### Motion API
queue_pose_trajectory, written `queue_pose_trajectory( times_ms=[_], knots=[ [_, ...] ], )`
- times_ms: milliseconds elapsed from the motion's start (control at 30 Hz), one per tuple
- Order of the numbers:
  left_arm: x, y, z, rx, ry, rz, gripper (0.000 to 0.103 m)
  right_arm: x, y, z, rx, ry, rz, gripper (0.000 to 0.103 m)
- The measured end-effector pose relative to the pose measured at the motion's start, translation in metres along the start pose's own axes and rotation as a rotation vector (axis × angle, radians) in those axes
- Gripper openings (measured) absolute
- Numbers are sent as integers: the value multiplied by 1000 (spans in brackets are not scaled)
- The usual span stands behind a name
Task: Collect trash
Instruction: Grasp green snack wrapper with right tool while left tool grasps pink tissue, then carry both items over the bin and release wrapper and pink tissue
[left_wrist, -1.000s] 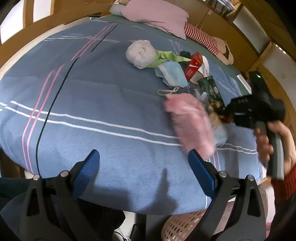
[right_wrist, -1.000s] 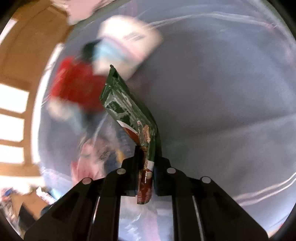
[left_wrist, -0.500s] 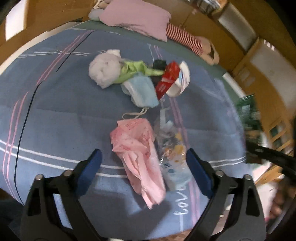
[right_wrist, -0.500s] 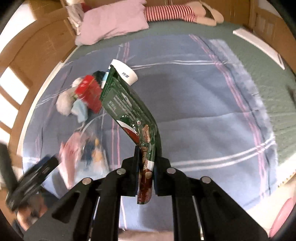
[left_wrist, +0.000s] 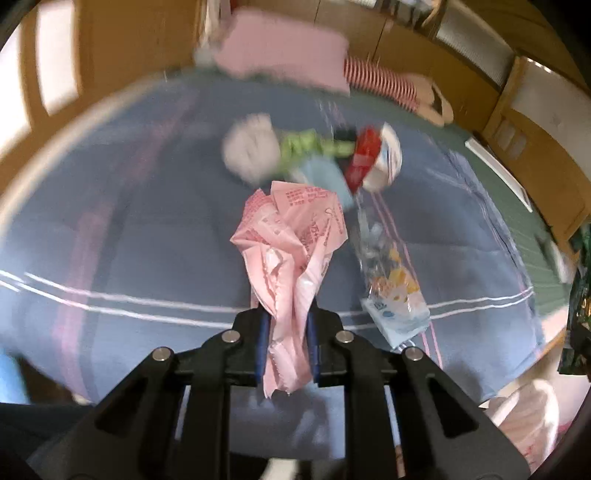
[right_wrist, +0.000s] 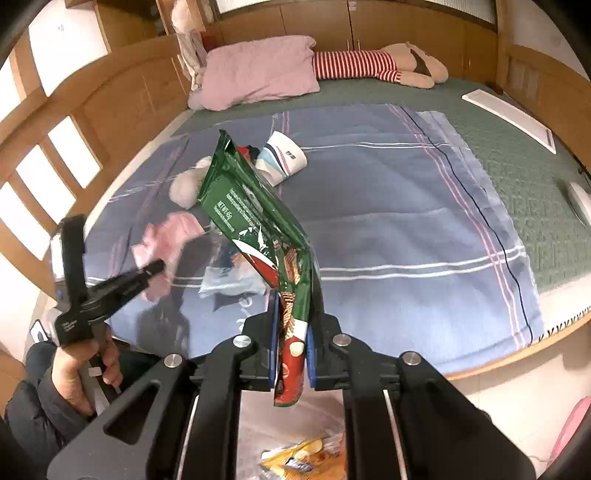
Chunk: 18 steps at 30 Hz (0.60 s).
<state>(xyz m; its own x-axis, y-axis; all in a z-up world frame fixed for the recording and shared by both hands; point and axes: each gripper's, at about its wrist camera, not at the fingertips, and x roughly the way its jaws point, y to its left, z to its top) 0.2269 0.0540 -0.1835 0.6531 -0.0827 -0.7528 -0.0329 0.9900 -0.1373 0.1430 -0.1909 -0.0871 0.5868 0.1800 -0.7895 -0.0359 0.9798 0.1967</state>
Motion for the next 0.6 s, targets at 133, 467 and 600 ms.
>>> queue_pose_trajectory(
  times_ms=[133, 467, 600],
  knots=[
    [-65, -15, -6, 63, -128, 25, 18, -21, -3, -17, 29, -39, -17, 13],
    [-175, -78, -41, 232, -246, -47, 18, -72, -12, -53, 48, -126, -107, 13],
    [-196, -97, -58, 281, -266, -72, 18, -89, -14, -59, 49, -155, -108, 13]
  ],
)
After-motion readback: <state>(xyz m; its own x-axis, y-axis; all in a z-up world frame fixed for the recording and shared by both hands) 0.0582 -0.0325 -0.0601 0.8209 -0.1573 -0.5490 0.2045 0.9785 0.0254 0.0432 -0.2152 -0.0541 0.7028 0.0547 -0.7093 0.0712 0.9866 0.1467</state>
